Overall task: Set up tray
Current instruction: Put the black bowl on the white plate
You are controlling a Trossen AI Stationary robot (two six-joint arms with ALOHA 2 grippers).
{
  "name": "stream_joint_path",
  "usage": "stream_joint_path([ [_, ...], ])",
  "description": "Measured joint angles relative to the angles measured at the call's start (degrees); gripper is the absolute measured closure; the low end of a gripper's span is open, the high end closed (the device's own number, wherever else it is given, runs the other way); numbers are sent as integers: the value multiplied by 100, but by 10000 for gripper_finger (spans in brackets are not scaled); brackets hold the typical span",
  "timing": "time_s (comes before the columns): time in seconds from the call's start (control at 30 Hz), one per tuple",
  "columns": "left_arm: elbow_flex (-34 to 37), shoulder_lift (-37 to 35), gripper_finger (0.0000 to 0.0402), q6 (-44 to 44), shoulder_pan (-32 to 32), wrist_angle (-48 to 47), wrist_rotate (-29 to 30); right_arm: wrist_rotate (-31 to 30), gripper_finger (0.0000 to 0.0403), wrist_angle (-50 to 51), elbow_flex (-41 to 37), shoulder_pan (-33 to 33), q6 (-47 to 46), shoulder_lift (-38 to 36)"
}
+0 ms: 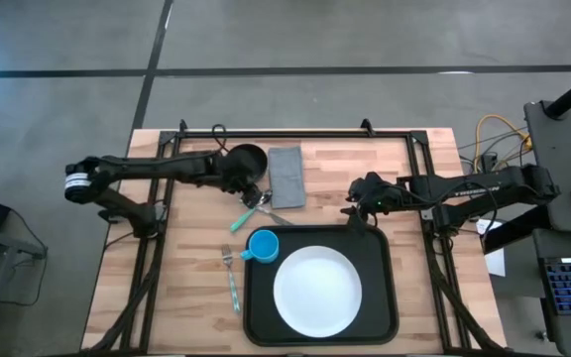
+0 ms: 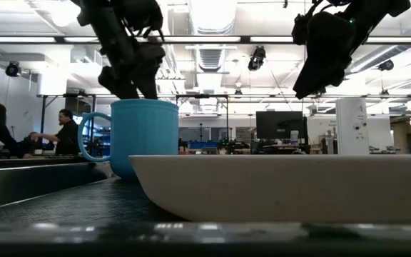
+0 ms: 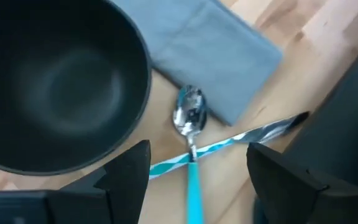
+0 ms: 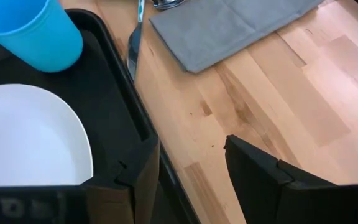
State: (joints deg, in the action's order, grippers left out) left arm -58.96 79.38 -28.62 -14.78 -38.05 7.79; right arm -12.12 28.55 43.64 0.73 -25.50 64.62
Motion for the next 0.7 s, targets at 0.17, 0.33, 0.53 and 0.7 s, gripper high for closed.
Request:
stream_joint_path([
  [0.17, -24, 487, 155, 454, -221, -24, 4, 1, 232, -2, 0, -1, -33, 0],
  [0.33, -277, 959, 155, 801, -410, 6, 90, 13, 232, -2, 0, 0, -404, 0],
  [0.53, -541, 1462, 155, 1228, -574, -14, 159, 13, 232, -2, 0, -2, -719, 0],
  [0.7, -670, 1804, 166, 1543, -604, -36, 158, 13, 232, -2, 0, 0, -860, 0],
])
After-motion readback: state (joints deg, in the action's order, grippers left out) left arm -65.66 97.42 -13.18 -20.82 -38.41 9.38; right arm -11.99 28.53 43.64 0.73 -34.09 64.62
